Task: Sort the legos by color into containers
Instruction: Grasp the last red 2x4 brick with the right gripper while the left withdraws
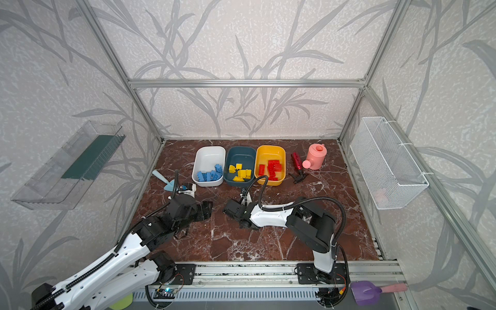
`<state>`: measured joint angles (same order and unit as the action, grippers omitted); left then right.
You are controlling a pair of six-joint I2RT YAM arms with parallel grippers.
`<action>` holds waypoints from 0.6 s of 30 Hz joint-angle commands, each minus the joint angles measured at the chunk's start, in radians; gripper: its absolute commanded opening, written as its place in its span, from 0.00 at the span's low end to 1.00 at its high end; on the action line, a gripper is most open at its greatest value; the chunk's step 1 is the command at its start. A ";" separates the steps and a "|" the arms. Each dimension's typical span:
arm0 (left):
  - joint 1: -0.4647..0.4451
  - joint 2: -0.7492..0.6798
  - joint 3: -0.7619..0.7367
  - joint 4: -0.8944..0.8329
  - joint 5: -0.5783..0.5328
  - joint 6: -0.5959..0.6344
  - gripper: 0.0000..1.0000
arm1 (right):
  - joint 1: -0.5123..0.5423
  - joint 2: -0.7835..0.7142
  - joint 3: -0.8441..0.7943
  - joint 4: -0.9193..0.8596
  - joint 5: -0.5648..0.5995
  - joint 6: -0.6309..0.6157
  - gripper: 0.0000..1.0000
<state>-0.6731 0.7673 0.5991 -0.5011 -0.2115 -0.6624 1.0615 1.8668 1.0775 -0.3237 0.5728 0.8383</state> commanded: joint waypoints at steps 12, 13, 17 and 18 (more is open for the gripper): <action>0.002 0.029 -0.007 0.008 0.008 -0.015 0.80 | -0.106 -0.043 -0.109 0.159 -0.253 -0.135 0.60; 0.002 0.029 -0.007 0.005 0.008 -0.016 0.80 | -0.110 -0.039 -0.106 0.160 -0.261 -0.140 0.59; 0.002 0.023 -0.009 -0.006 0.007 -0.019 0.80 | -0.117 -0.017 -0.087 0.148 -0.271 -0.160 0.51; 0.002 0.020 -0.009 -0.009 0.007 -0.019 0.80 | -0.117 -0.012 -0.082 0.146 -0.269 -0.164 0.48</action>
<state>-0.6731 0.7956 0.5976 -0.4942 -0.2001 -0.6666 0.9459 1.8286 0.9852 -0.1600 0.3531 0.7002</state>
